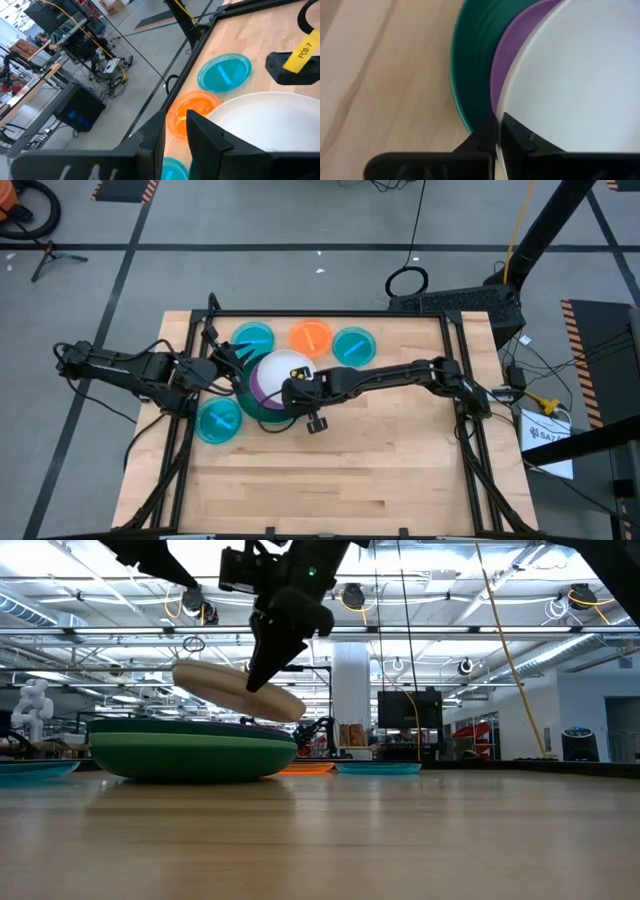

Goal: Stack plastic plates
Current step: Stack the white plate on top of the purple plate, then stack the top right blue plate on top of the white plate

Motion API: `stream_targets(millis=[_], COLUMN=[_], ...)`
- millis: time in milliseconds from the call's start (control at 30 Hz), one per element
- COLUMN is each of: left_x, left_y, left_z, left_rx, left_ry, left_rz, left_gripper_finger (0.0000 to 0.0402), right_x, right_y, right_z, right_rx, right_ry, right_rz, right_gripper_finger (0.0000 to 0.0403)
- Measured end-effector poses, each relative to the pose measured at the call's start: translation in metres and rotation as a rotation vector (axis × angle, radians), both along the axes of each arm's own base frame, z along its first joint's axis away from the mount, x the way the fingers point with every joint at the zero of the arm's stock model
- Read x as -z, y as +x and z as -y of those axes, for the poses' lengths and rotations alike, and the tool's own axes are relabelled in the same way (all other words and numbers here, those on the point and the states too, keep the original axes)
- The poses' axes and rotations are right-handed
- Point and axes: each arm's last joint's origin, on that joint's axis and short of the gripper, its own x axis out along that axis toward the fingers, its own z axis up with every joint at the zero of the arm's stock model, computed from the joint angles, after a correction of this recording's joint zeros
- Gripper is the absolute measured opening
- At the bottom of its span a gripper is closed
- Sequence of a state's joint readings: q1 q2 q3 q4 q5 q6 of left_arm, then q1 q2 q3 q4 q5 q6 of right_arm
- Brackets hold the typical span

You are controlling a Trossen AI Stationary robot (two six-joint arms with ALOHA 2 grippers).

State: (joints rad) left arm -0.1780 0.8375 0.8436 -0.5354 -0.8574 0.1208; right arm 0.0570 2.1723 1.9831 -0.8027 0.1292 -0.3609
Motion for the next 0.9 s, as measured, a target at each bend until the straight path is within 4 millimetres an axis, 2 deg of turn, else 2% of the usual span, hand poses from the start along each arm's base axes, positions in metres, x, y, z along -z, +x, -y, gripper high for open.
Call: stream_targets(millis=[333,900], left_x=[0.0,0.001], left_y=[0.0,-0.0006], left_z=[0.0,0.0], left_rx=[-0.003,-0.006], left_ry=[-0.007,-0.011], left_rz=[0.006,-0.001], left_gripper_finger=[0.0085,0.0085], right_x=[-0.0003,-0.002], right_y=[0.0006,0.0034], right_z=[0.0005,0.0002], right_rx=[-0.001,0.044], right_ry=[-0.001,0.025], right_rz=[0.006,0.046], right_gripper_finger=[0.0025,0.0086])
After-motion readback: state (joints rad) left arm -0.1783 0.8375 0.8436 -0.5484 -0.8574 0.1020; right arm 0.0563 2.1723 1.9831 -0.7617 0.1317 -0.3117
